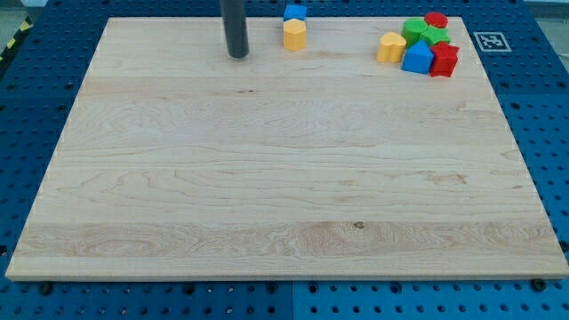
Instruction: Push the group of blocks right a bit
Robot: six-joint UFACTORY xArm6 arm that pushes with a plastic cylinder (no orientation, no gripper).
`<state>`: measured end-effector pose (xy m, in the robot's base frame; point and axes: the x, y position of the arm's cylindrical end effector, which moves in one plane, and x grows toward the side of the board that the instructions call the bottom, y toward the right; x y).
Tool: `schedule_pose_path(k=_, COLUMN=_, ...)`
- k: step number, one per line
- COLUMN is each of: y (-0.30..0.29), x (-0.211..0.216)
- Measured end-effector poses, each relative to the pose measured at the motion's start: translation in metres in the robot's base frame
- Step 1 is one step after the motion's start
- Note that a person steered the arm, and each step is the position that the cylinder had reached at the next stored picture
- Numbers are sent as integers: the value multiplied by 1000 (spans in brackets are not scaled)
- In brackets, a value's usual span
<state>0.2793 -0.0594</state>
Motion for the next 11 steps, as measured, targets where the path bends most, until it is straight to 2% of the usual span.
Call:
schedule_pose_path(k=2, y=104, x=1)
schedule_pose_path(k=4, y=139, x=-7)
schedule_pose_path(k=6, y=158, x=-61)
schedule_pose_path(k=7, y=188, x=-76)
schedule_pose_path(k=9, y=230, x=-60)
schedule_pose_path(k=11, y=244, x=-36)
